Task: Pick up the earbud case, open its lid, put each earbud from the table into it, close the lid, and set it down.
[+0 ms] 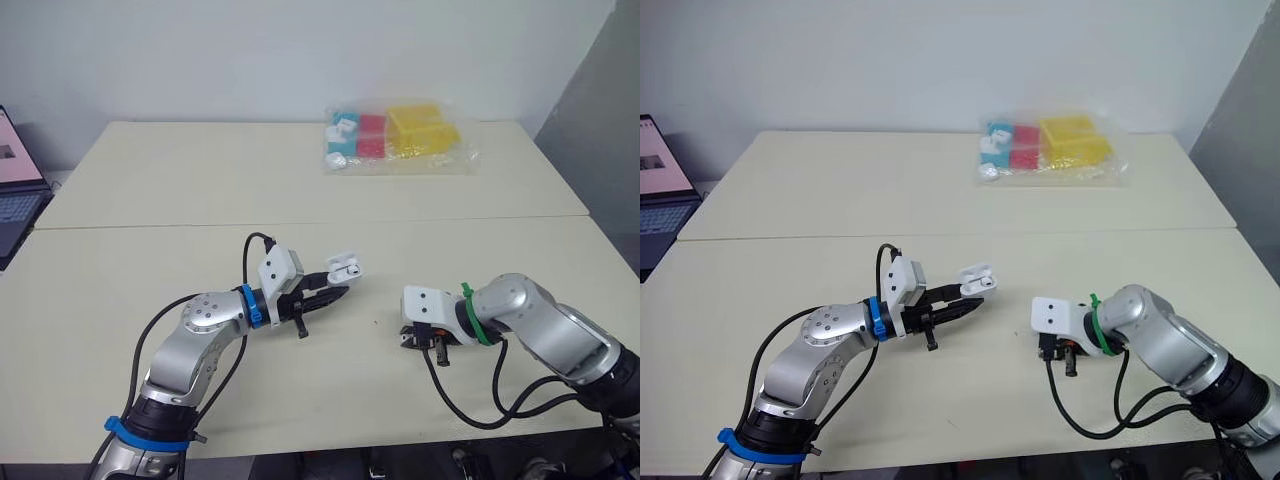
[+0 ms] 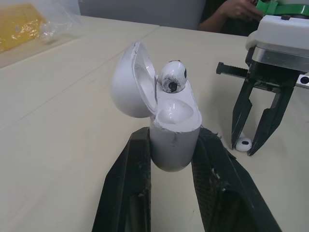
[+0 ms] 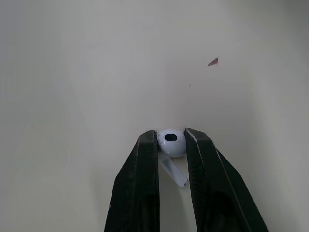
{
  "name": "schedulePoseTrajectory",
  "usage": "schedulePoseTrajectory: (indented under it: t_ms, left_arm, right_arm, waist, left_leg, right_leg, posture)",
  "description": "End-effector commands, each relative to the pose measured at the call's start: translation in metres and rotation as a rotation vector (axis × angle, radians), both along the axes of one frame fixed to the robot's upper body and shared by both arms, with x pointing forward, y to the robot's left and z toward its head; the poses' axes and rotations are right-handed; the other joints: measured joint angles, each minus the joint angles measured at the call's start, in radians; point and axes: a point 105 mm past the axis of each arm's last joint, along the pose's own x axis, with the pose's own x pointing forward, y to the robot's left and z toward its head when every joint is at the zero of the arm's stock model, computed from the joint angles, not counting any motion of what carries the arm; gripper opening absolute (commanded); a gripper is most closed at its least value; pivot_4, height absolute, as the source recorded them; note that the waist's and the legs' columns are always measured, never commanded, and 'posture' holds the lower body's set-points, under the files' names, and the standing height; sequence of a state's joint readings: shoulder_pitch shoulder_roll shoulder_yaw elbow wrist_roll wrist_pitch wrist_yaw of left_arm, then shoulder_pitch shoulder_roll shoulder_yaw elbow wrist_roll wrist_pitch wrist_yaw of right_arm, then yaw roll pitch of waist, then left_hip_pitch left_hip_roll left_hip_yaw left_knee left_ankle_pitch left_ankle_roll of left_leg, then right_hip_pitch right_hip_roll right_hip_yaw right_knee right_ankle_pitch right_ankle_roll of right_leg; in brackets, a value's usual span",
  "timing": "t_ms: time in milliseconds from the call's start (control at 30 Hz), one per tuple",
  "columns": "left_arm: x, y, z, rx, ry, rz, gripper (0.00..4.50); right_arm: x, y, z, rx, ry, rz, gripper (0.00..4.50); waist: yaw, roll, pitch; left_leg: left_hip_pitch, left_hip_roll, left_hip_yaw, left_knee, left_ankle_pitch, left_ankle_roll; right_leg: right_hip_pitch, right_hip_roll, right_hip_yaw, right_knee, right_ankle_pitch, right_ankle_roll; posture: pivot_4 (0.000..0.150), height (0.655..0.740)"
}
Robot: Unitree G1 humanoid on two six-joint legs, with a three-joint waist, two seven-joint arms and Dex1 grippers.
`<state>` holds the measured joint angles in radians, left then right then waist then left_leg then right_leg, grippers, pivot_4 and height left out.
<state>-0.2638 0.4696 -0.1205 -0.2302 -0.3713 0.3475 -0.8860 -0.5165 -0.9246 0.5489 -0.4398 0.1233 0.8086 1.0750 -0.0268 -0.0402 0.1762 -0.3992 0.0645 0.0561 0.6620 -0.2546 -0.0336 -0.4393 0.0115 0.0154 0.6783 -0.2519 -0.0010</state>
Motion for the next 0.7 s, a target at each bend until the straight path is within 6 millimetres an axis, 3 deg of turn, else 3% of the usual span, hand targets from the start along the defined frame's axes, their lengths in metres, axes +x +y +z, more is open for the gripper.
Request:
schedulePoseTrajectory:
  t_ms: [33, 300, 467, 700]
  left_arm:
    - [-0.005, -0.003, 0.010, -0.011, -0.037, -0.022, 0.79]
    - [-0.007, -0.003, 0.009, -0.008, -0.032, -0.022, 0.79]
    - [-0.007, -0.002, 0.009, -0.003, -0.032, -0.023, 0.79]
    - [-0.008, -0.002, 0.009, 0.002, -0.031, -0.027, 0.79]
  right_arm:
    - [-0.004, -0.025, 0.006, -0.041, -0.002, -0.029, 0.41]
    - [-0.015, -0.093, 0.011, -0.182, 0.010, -0.088, 0.41]
    - [-0.020, -0.124, 0.011, -0.285, 0.020, -0.077, 0.41]
    - [-0.007, -0.127, 0.008, -0.257, -0.028, -0.110, 0.41]
  waist:
    - [0.007, 0.000, 0.000]
    - [0.012, 0.000, 0.000]
    - [0.009, 0.000, 0.000]
    - [-0.003, 0.000, 0.000]
  left_leg:
    - [0.000, -0.001, 0.000, 0.000, 0.000, 0.000]
    - [0.001, -0.001, 0.001, 0.001, 0.000, 0.000]
    - [0.002, -0.001, 0.001, 0.000, 0.000, 0.000]
    - [0.004, 0.000, 0.001, 0.001, 0.000, 0.000]
  right_leg:
    - [0.000, 0.000, 0.000, 0.000, 0.000, 0.000]
    - [0.001, -0.001, 0.000, 0.000, 0.000, 0.000]
    - [0.001, 0.000, 0.000, 0.001, 0.000, 0.000]
    - [0.002, 0.000, 0.001, 0.002, 0.000, 0.000]
  posture:
    - [0.150, 0.7400]
    - [0.150, 0.7400]
    - [0.150, 0.7400]
    - [0.150, 0.7400]
